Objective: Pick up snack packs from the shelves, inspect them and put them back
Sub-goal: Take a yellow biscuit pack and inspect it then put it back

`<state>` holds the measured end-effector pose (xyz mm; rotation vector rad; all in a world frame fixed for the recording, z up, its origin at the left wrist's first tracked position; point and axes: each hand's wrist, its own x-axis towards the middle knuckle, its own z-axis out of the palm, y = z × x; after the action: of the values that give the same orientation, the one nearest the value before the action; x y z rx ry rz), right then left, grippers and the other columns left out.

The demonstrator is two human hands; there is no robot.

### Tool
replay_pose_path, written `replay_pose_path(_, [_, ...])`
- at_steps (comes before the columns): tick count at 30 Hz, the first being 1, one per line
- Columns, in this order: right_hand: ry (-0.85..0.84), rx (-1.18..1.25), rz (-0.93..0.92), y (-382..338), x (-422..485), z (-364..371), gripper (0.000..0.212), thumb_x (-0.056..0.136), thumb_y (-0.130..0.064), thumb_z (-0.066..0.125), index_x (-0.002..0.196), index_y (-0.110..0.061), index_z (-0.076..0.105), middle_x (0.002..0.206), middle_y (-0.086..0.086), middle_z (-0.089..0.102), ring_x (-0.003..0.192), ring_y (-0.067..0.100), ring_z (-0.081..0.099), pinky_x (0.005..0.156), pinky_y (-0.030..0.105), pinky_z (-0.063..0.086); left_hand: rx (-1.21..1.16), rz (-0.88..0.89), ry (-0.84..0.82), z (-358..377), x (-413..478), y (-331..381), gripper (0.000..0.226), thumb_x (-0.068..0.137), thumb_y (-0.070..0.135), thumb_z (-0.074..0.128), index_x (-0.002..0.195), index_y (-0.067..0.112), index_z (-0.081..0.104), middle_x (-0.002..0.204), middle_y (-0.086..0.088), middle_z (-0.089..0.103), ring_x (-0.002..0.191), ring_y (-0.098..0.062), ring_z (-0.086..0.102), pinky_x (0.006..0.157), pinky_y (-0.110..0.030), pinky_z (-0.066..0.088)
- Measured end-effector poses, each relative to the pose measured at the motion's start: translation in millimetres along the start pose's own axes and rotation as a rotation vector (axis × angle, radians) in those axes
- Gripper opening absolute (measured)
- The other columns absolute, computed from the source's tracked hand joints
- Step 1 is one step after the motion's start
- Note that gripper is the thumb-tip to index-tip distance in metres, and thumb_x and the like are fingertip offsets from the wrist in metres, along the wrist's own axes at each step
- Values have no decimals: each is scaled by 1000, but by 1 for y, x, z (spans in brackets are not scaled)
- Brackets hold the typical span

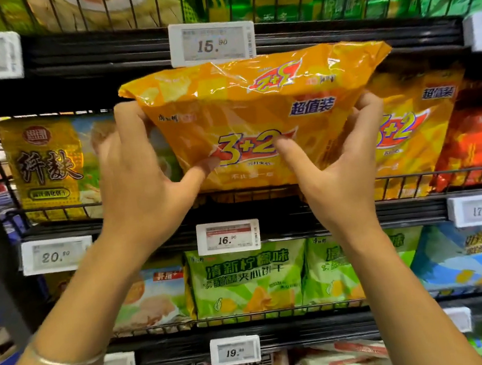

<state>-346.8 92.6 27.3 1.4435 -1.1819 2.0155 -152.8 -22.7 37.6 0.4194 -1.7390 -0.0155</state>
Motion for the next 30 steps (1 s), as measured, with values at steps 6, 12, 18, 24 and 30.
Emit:
replay_pose_path(6, [1,-165,69,-6,2,7,60,88,-28,80,136,-11,49,126,1,61,118,19,58,104,42,49,528,-3,-376,-17,35,-19,118,71,102,31,143,10,50,123,-19,65,117,-35,55,114,-58,34])
replay_pose_path(12, [-9,-213,104,-7,7,8,56,89,-32,80,132,-12,52,124,3,62,116,18,58,103,37,49,671,23,-280,-17,34,-18,111,73,103,22,120,15,69,116,-15,64,116,-38,54,107,-59,34])
replay_pose_path(18, [-125,-383,207,-6,9,15,50,90,-47,76,123,-16,56,117,-2,67,108,19,62,90,36,50,475,-45,-216,-24,33,-23,82,96,81,12,99,22,68,102,0,61,109,-33,56,112,-68,26])
replay_pose_path(24, [-214,-470,335,-6,20,11,50,88,-58,73,117,-21,58,102,-9,61,101,17,57,78,30,41,524,-143,-81,-11,39,-12,65,95,80,33,90,26,69,90,-3,69,97,-35,62,111,-64,28])
replay_pose_path(30, [-1,-238,242,-17,-5,2,73,89,-32,80,149,-27,39,122,-20,60,116,7,64,95,40,59,611,-147,40,-2,37,-2,58,97,74,46,91,23,72,93,-14,70,101,-40,61,111,-63,28])
